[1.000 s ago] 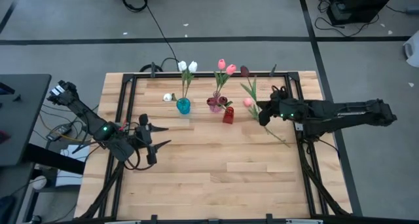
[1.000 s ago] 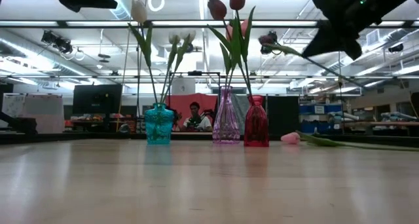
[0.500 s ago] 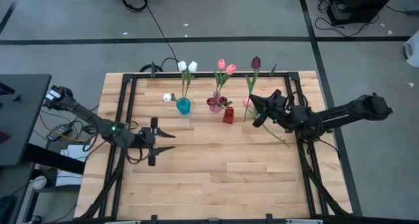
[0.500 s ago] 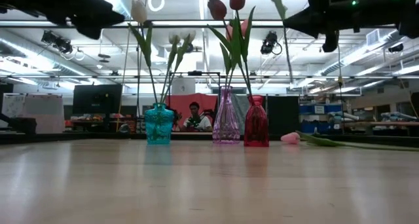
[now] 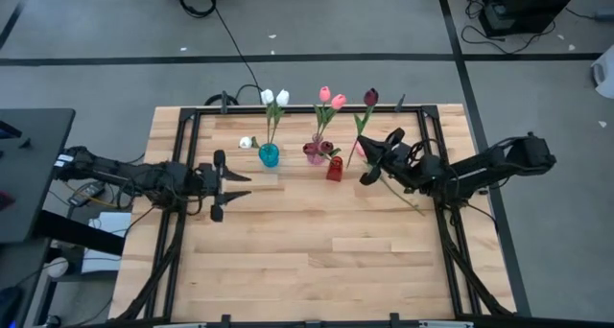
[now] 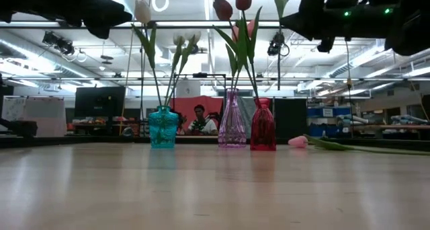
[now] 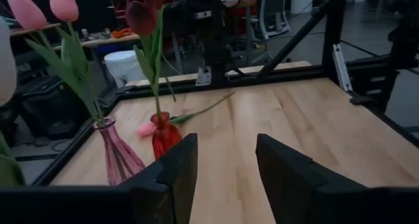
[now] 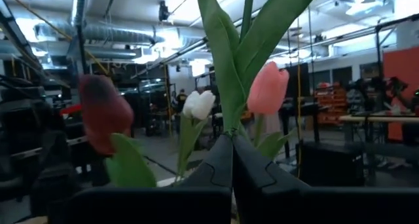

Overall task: Sort flowers into vase by color
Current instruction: Put the red tulip into the red vase

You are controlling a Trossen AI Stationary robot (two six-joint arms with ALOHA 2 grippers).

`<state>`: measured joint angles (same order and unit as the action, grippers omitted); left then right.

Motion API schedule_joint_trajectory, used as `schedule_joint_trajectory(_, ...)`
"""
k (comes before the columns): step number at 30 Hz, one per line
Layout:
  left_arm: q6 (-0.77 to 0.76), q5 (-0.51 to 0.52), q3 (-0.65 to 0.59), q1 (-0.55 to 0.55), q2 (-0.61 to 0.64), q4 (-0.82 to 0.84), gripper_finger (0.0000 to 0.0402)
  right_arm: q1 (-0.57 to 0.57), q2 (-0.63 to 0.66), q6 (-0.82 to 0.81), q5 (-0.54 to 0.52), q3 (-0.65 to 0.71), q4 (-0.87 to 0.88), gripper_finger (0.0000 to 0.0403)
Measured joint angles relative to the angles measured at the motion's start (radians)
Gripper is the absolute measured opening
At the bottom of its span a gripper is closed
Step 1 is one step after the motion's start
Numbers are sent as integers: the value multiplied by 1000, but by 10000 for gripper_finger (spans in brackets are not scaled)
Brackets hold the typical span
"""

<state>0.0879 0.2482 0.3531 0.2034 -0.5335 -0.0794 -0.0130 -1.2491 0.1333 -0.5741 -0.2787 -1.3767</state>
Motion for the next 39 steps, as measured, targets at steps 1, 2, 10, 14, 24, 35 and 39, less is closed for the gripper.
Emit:
schedule_joint_trajectory(1,7,0,0,-2,-1,-5,161,-13,-15,1,9,0,-17,7)
schedule_joint_trajectory(2,9,0,0,-2,-5,-9,161,-27,-30,2,22,0,-38,7)
schedule_joint_trajectory(10,-11,0,0,-2,-93,-63,161,-123,-174,-29,129,-49,-149,8)
schedule_joint_trajectory(14,-18,12,0,-2,-107,-62,161,-133,-239,-33,151,-95,-146,8)
schedule_joint_trajectory(24,-68,40,0,-1,-51,32,161,-117,-234,-34,123,-94,-81,9)
schedule_joint_trajectory(35,-95,72,0,-2,-27,56,161,-108,-155,-207,146,-94,337,60)
schedule_joint_trajectory(39,-99,72,0,-1,-27,57,161,-108,-77,-260,188,-94,528,114)
